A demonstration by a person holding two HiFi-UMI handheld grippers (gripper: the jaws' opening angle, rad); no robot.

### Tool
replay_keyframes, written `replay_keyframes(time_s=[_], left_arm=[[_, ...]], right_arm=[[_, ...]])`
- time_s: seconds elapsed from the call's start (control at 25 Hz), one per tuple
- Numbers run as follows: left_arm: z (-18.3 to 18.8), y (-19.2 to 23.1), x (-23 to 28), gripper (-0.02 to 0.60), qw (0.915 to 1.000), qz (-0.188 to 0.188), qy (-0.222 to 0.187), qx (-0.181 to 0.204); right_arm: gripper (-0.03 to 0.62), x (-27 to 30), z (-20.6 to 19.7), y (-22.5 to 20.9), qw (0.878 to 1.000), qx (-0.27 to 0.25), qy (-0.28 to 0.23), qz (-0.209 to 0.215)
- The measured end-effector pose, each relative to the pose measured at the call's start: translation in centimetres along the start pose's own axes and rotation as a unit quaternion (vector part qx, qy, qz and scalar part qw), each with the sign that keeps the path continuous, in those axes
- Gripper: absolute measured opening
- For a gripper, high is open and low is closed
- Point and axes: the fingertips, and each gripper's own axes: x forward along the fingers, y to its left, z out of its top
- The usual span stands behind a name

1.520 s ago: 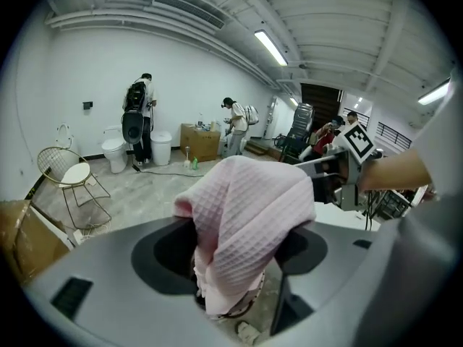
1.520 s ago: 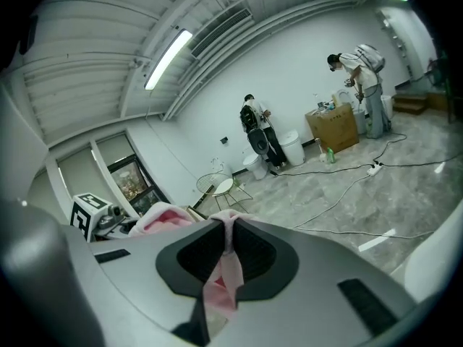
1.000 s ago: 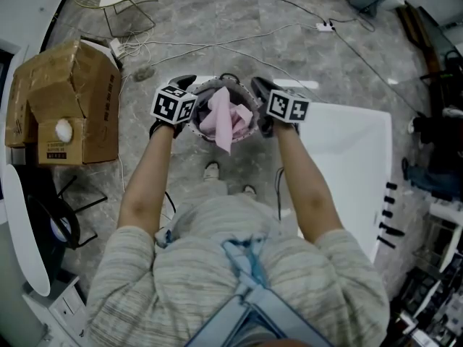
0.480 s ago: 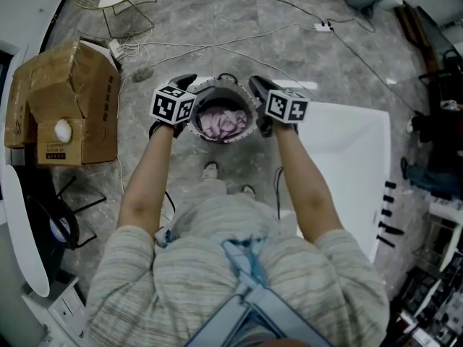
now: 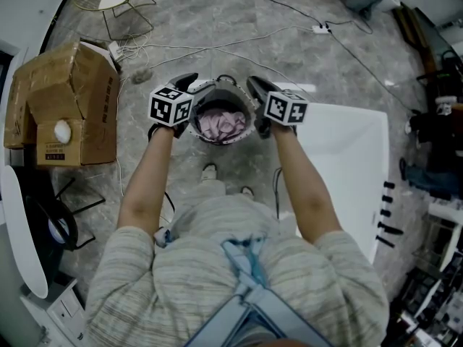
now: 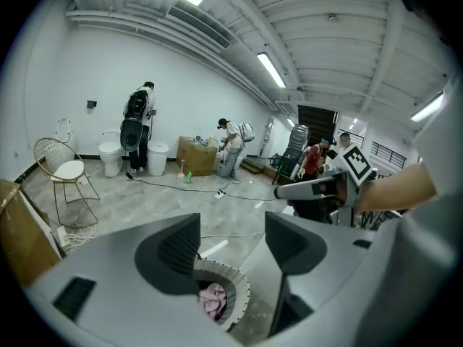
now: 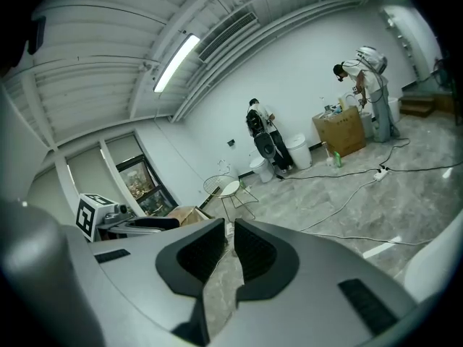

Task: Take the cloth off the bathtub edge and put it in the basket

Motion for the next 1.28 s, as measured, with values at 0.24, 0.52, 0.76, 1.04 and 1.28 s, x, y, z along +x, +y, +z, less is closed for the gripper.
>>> replay_keyframes(time_s=[0.24,0.52,0.76,1.04,1.28], left_arm=[[1.1,-1.2,-0.7,0.279,0.9986,-0.036,-0.035,-0.016],[1.9,-2.6,-1.2,0.278,0.9958,-0.066,-0.059,-0.019],[2.8,-3.6,-1.9,0.265,0.9903,-0.094,-0.100,-0.021],[3.3,-4.3,-2.4,0.236,0.9853,-0.117,-0.124,-0.020],[2.2,-4.0,-2.3,0.182,0.9891,-0.102,-0.104,-0.019]], right_arm=[[0.023,-0.6,0.5,0.9,0.999,-0.036,-0.008,-0.007],[0.023,-1.2,0.5,2.7,0.999,-0.049,-0.021,0.011],[0.023,-1.3,0.1,4.2,0.998,-0.055,-0.018,0.032],[0.023,-1.2,-0.4,5.5,0.997,-0.052,-0.015,0.047],[0.021,-1.4,-1.1,5.6,0.998,-0.050,-0.013,0.040]])
